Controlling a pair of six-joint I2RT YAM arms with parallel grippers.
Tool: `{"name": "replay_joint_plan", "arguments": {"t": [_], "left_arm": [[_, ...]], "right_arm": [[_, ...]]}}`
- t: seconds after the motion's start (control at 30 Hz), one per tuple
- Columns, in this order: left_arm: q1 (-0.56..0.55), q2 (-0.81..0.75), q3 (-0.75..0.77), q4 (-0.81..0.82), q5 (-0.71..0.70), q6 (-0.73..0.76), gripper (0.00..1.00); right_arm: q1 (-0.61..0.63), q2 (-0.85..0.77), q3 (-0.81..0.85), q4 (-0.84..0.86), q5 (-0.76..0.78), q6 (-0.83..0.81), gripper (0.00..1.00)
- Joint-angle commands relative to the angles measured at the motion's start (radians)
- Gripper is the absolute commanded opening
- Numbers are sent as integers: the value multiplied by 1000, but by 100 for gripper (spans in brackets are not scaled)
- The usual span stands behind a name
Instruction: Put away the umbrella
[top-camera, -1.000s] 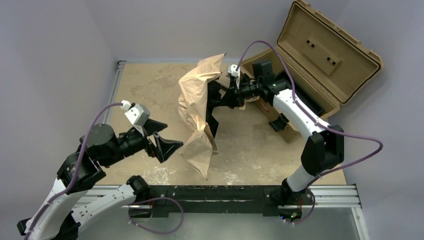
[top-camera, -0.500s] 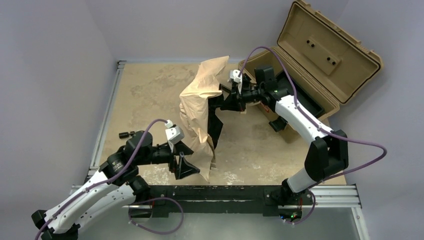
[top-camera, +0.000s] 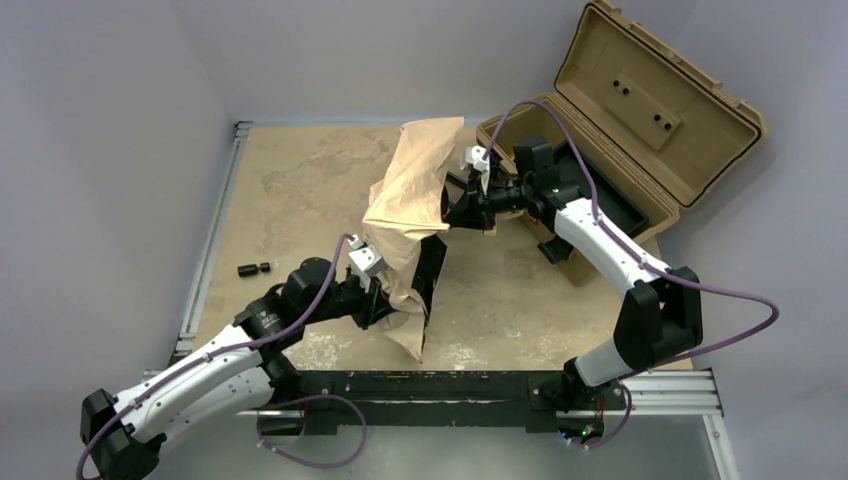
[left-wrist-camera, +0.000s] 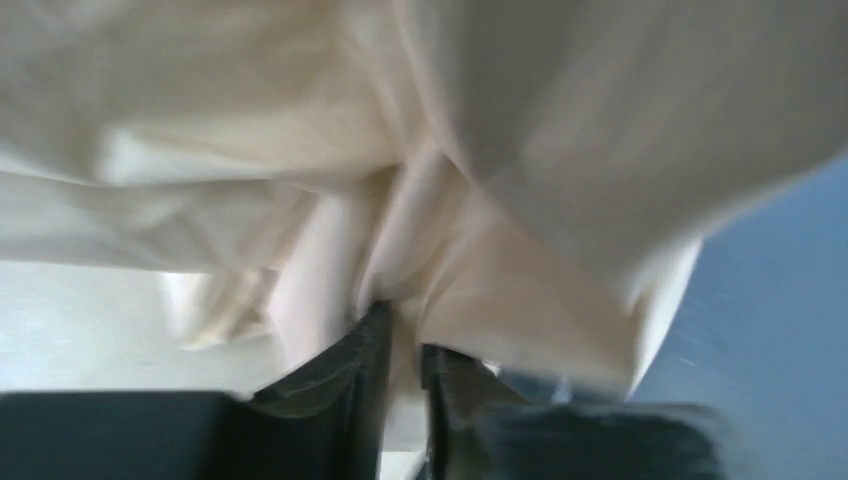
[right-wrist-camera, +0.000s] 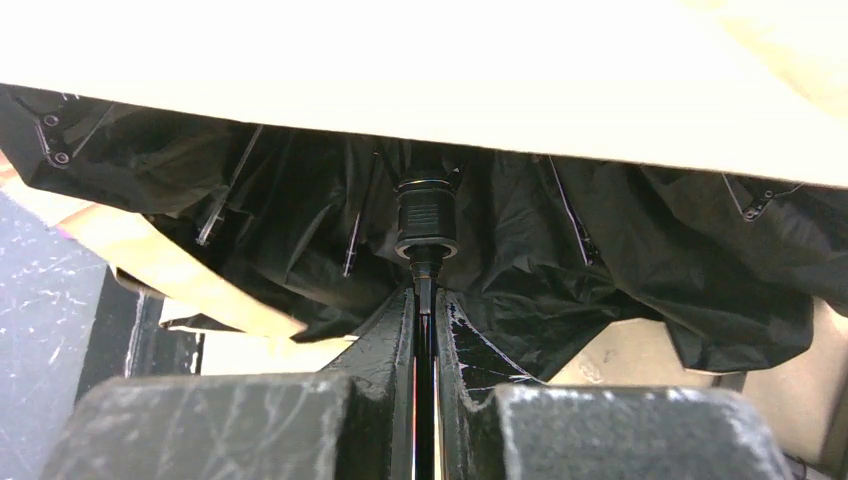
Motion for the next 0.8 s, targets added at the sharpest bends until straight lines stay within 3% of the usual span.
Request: {"name": "replay_joint_plan", "arguments": {"t": [0.0,0.07,0.23,0.37,0.53,0.67,0.77], "left_arm": [[3,37,24,98,-331,-76,5],[3,51,20,138,-382,-111,0],[3,55,-37,410,-368,-170,0],[3,74,-30,557,-365,-167,0],[3,167,8,547,-405,-128,0],[4,211,-44,577,-362,-133,0],[3,191,-126,548,-317,-169,0]], "right_arm": [[-1,-52,-13,78,-96,37,0],[-1,-58,-22,76,-116,38,0],[1,-78,-65,60,-162,31,0],[34,-79,-83,-49,-137,-64,0],[104,-90,-70,-182,-56,-172,0],[106,-97,4,-205,-13,-183,0],[102,-62,0,-298,26,-302,0]]}}
